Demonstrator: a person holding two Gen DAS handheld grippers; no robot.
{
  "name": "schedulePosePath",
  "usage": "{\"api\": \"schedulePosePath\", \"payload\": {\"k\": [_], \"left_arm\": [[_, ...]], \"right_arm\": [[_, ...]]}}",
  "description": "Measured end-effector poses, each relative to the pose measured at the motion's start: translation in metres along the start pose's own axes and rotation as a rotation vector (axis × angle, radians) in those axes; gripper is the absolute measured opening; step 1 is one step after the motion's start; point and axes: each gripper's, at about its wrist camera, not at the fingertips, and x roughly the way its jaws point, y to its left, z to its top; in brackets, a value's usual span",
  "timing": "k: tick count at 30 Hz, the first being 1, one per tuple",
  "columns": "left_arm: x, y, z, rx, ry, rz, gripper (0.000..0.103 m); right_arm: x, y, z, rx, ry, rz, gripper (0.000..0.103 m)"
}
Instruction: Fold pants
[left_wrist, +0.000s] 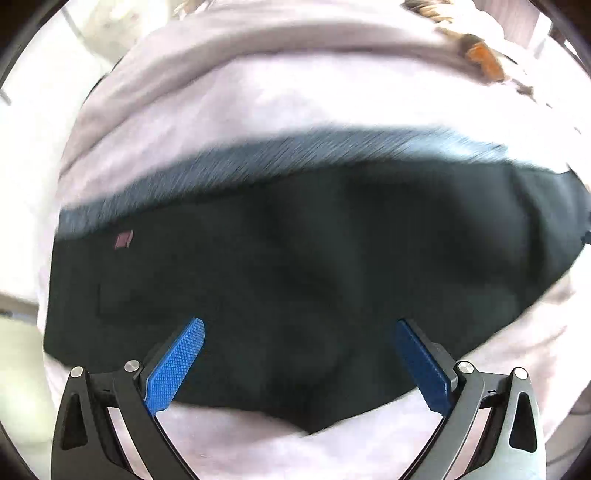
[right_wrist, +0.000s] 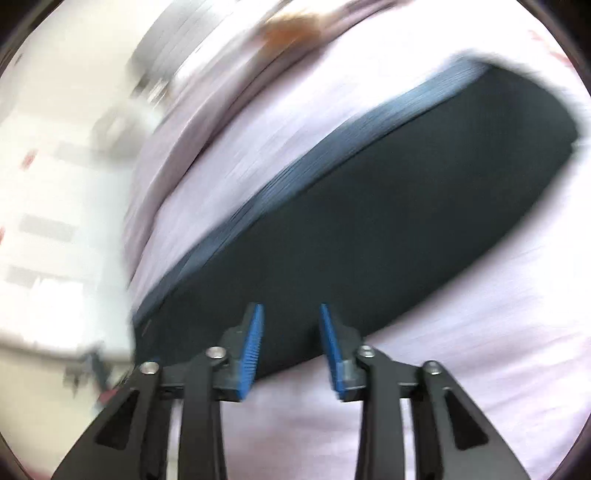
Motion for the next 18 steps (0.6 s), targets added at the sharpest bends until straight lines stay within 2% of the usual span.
{"api": "schedulePosePath", "payload": {"k": [3,4,8,9,11,12,13,15,17,18], "left_arm": [[-0.013,-0.052,0.030,0.054,-0.048,-0.063,0.103],[-0.012,-0.074,0.042,0.068,-0.058,-0.089,0.103],[0.006,-0.139,0.085,0.076,-0.086,-0.131,0.103],[0.015,-0.158,0.095,0.071,-0.080,-0.126,0.103],[0.036,-0.173,0.108,0.066,-0.060,-0.111,0.103],[0.047,-0.186,0.110,0.072,-0.041,-0.088,0.103],[0.057,-0.193,0.110,0.083,-0.014,-0.059,0.103],[0.068,-0.204,0.103,0.110,-0.014,-0.012,0.103],[0.066,-0.209,0.100,0.131,-0.036,0.008,0.103],[0.066,-0.210,0.100,0.133,-0.038,0.010,0.103]], "right_arm": [[-0.041,-0.056,0.035,0.132,-0.122,-0.104,0.048],[-0.047,-0.067,0.041,0.164,-0.151,-0.133,0.052],[-0.058,-0.114,0.064,0.285,-0.198,-0.096,0.054],[-0.048,-0.110,0.059,0.306,-0.201,-0.077,0.054],[-0.037,-0.116,0.056,0.350,-0.214,-0.001,0.054],[-0.028,-0.112,0.051,0.355,-0.215,0.032,0.045],[-0.027,-0.125,0.057,0.355,-0.214,0.060,0.006],[-0.033,-0.119,0.065,0.285,-0.229,0.127,0.007],[-0.033,-0.111,0.062,0.231,-0.215,0.078,0.009],[-0.032,-0.115,0.061,0.230,-0.193,0.056,0.013]]}}
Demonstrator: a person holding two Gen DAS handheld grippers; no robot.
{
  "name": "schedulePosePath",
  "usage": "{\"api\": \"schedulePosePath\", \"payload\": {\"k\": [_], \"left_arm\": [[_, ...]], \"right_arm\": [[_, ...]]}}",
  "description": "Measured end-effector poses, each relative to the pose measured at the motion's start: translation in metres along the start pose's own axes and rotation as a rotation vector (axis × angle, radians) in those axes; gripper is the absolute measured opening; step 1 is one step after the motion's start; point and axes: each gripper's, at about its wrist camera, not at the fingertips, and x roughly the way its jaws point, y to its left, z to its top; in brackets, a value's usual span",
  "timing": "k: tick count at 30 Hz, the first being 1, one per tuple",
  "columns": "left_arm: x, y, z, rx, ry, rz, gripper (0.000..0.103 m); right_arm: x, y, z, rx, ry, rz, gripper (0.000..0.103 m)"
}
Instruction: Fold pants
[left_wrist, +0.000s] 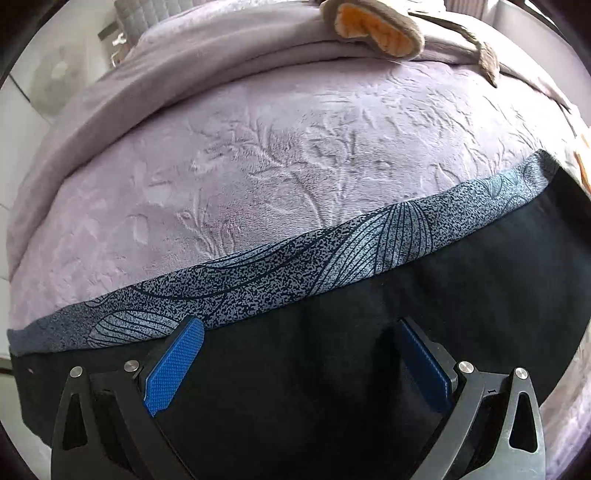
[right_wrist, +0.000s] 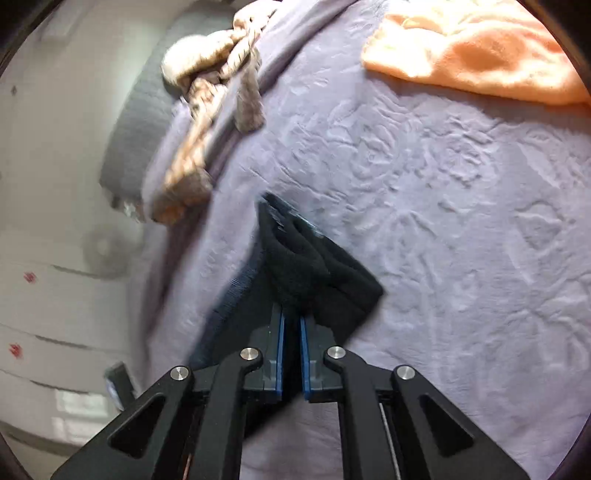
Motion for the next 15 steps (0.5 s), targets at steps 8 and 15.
{"api": "schedulePosePath", "payload": {"k": [8,15], "left_arm": [[0.003,-0.009,0.002,0.002,0.003,0.011,0.103],[-0.006,-0.002,-0.003,-0.014,-0.021,-0.013,0.103]], "right_arm": [[0.000,-0.035,-0.005,0.099,0.030,0.070,0.054],[0.015,-0.017,0.009,0.138,0.026,0.209,0.013]]}}
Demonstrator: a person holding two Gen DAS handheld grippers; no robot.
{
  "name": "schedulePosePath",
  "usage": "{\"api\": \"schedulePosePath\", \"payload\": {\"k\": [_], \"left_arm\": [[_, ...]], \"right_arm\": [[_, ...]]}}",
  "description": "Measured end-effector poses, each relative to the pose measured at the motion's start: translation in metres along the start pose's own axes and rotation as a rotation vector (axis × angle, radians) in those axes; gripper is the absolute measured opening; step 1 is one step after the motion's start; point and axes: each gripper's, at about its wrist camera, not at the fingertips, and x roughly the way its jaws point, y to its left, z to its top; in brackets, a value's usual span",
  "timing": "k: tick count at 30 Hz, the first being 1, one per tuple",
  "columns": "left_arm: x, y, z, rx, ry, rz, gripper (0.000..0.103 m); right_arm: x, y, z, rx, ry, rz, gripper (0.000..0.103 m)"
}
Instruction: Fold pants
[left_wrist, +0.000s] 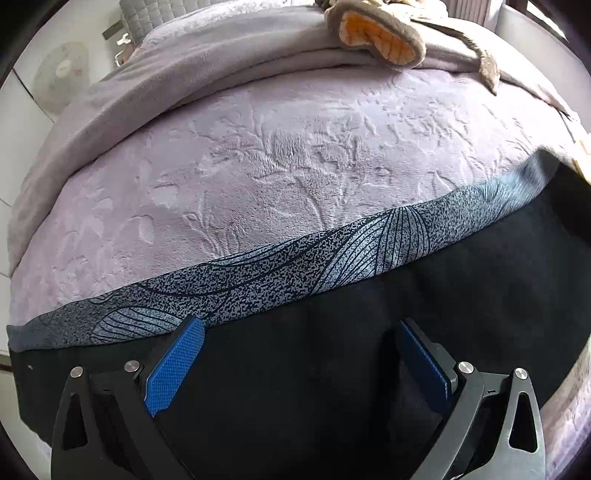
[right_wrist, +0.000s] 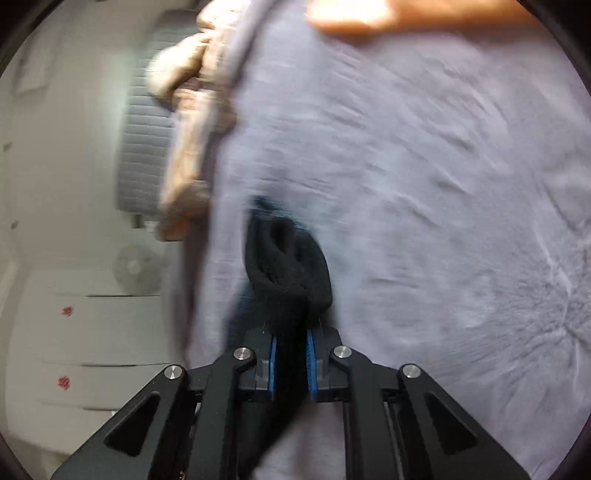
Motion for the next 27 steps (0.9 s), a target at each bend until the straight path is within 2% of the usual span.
{"api": "schedulePosePath", "payload": {"k": [2,3,5,6,7,9,11,13,14,15,16,18,20,22,23,25,27], "left_arm": [[0.006,0.000,-0.004,0.009,-0.005,-0.014,0.103],[0.010,-0.001,-0.006,0.018,-0.007,-0.016,0.103],[0.014,-0.002,-0.006,0.029,-0.003,-0.013,0.103],[0.011,-0.001,-0.004,0.030,0.010,-0.016,0.103],[0.005,0.002,-0.002,0.030,0.016,-0.012,0.103],[-0.014,0.014,0.002,0.016,-0.011,-0.010,0.103],[-0.028,0.030,0.004,-0.011,-0.045,0.006,0.103],[-0.033,0.051,0.004,-0.053,-0.056,0.028,0.103],[-0.028,0.059,0.004,-0.068,-0.046,0.041,0.103],[-0.018,0.066,0.003,-0.088,-0.022,0.074,0.103],[-0.013,0.075,0.004,-0.108,-0.001,0.095,0.103],[0.006,0.088,0.003,-0.177,0.028,0.099,0.103],[0.013,0.097,0.005,-0.240,0.020,0.089,0.103],[0.017,0.101,0.010,-0.252,0.001,0.122,0.103],[0.020,0.104,0.011,-0.255,-0.003,0.131,0.103],[0.024,0.115,0.015,-0.267,-0.007,0.131,0.103],[0.016,0.128,0.011,-0.257,-0.007,0.146,0.103]], "right_arm": [[-0.007,0.022,-0.007,-0.114,-0.031,-0.060,0.013],[-0.004,0.021,-0.010,-0.143,-0.028,-0.134,0.014],[0.017,-0.001,-0.005,-0.108,0.029,-0.251,0.021],[0.022,-0.010,-0.005,-0.067,0.046,-0.244,0.021],[0.019,-0.017,-0.003,-0.013,0.035,-0.200,0.023],[0.005,-0.009,-0.006,-0.011,-0.007,-0.202,0.030],[-0.013,0.013,-0.014,-0.094,-0.063,-0.253,0.031],[-0.021,0.050,-0.023,-0.259,-0.086,-0.258,0.031],[-0.013,0.069,-0.026,-0.338,-0.048,-0.245,0.031],[0.007,0.091,-0.030,-0.420,0.032,-0.234,0.031],[0.020,0.100,-0.034,-0.451,0.073,-0.222,0.031],[0.077,0.122,-0.047,-0.535,0.201,-0.169,0.031],[0.127,0.129,-0.059,-0.598,0.283,-0.180,0.031],[0.181,0.120,-0.064,-0.607,0.353,-0.213,0.031],[0.192,0.112,-0.062,-0.598,0.343,-0.231,0.024],[0.194,0.103,-0.051,-0.558,0.309,-0.208,0.005],[0.181,0.093,-0.032,-0.497,0.239,-0.251,0.005]]}}
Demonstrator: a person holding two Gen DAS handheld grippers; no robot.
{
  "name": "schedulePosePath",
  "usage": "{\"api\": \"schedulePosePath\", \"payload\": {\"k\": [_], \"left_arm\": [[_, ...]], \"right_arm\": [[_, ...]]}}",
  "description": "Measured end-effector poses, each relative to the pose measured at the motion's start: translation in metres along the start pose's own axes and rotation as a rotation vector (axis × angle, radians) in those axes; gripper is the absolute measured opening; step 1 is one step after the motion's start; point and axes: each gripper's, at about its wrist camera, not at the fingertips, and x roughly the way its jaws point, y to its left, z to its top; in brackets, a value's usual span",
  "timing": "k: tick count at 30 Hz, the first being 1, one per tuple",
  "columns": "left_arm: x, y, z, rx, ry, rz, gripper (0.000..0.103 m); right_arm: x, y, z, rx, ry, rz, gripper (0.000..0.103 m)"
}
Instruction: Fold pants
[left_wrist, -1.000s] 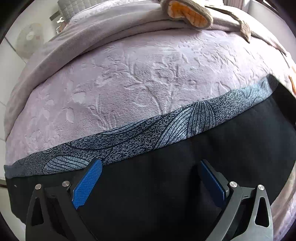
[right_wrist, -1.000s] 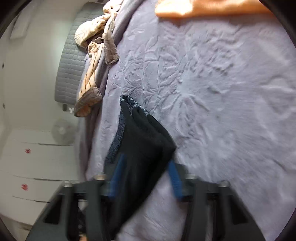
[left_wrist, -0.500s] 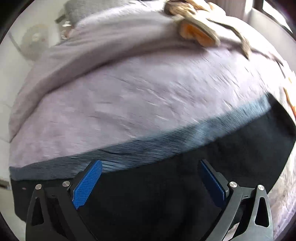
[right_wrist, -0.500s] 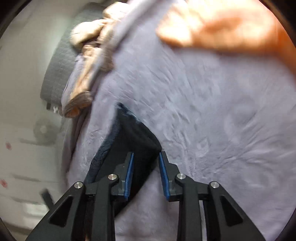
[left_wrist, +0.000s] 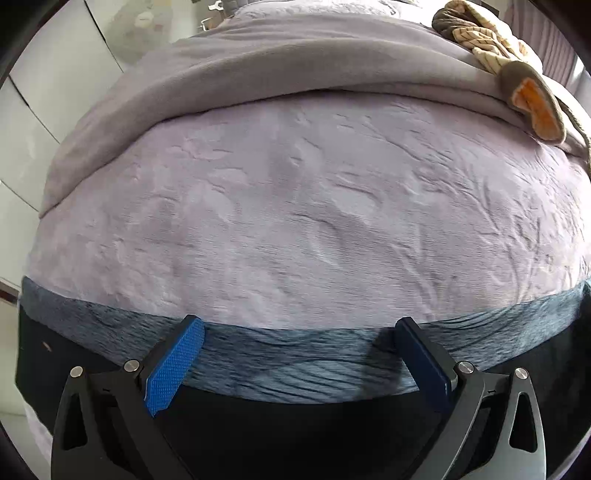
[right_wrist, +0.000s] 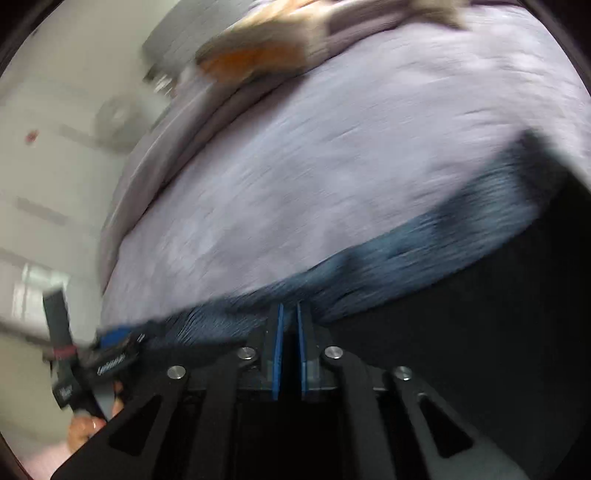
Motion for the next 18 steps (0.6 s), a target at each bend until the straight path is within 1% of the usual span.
{"api": "schedulePosePath", "payload": {"k": [2,5,6,8,9,10,12,13,14,16,18], "left_arm": [[-0.010,0.009,-0.003,0.017,0.001,0.008,0.103],[-0.031,0.018,-0.016,0.051,0.013,-0.023,0.103],[-0.039,0.017,-0.021,0.067,0.022,-0.036,0.103],[-0.048,0.008,-0.029,0.095,0.038,-0.058,0.103],[-0.055,-0.001,-0.033,0.111,0.049,-0.068,0.103],[-0.062,-0.006,-0.040,0.118,0.058,-0.080,0.103],[-0.072,-0.020,-0.051,0.125,0.081,-0.128,0.103],[-0.077,-0.028,-0.056,0.124,0.084,-0.143,0.103],[-0.075,-0.037,-0.059,0.127,0.087,-0.151,0.103],[-0.069,-0.054,-0.068,0.142,0.119,-0.134,0.103],[-0.049,-0.057,-0.072,0.147,0.149,-0.106,0.103]], "right_arm": [[-0.022,-0.018,0.004,0.071,-0.037,-0.057,0.008],[-0.051,-0.028,-0.001,0.123,-0.051,-0.048,0.018],[-0.057,-0.030,-0.007,0.133,-0.050,-0.028,0.026],[-0.069,-0.035,-0.020,0.175,-0.048,0.023,0.035],[-0.076,-0.035,-0.031,0.199,-0.047,0.058,0.036],[-0.078,-0.034,-0.034,0.213,-0.045,0.081,0.037],[-0.084,-0.029,-0.054,0.233,-0.039,0.109,0.037],[-0.085,-0.026,-0.063,0.241,-0.033,0.117,0.037],[-0.086,-0.021,-0.066,0.243,-0.027,0.120,0.037],[-0.085,-0.012,-0.078,0.238,-0.015,0.115,0.038],[-0.087,-0.009,-0.084,0.245,-0.007,0.112,0.039]]}}
